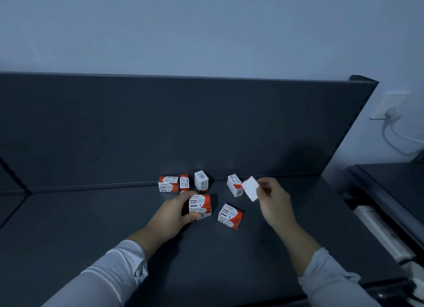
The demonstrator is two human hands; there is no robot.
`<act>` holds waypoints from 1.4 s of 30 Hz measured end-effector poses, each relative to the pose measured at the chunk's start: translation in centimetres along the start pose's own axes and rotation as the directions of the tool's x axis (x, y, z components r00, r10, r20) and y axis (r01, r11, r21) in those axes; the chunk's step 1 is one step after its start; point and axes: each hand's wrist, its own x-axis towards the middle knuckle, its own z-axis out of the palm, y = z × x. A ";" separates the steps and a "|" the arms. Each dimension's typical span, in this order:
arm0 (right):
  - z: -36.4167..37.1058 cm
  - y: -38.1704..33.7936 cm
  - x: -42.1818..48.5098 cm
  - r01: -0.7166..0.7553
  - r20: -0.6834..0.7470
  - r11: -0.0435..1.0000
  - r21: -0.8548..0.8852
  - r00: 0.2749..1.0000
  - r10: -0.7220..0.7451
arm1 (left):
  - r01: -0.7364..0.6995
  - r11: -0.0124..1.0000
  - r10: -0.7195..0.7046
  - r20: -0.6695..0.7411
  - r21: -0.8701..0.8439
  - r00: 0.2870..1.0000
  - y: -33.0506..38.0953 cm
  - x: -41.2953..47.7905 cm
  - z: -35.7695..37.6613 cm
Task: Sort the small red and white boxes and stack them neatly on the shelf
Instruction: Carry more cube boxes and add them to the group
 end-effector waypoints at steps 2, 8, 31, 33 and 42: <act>0.4 -0.7 -1.1 0.065 0.155 0.993 0.100 0.985 -0.080 | -0.001 1.000 0.001 -0.005 -0.003 1.000 0.1 0.0 0.0; 3.4 1.1 -3.4 0.261 0.264 0.878 -0.402 0.951 -0.162 | -0.013 1.000 0.013 -0.018 0.010 1.000 0.2 -0.4 0.0; 5.1 -0.6 -9.2 0.203 0.271 0.965 -0.167 0.950 -0.153 | -0.095 0.995 0.096 0.049 -0.018 0.994 -3.5 -2.7 -3.4; 5.4 -1.4 -10.2 0.191 0.252 0.973 -0.131 0.956 -0.153 | -0.113 0.993 0.115 0.069 -0.029 0.991 -4.2 -3.3 -4.0; 6.1 -3.9 -15.2 0.200 0.250 0.977 -0.081 0.953 -0.174 | -0.182 0.976 0.192 0.074 -0.119 0.979 -4.6 -7.0 -5.9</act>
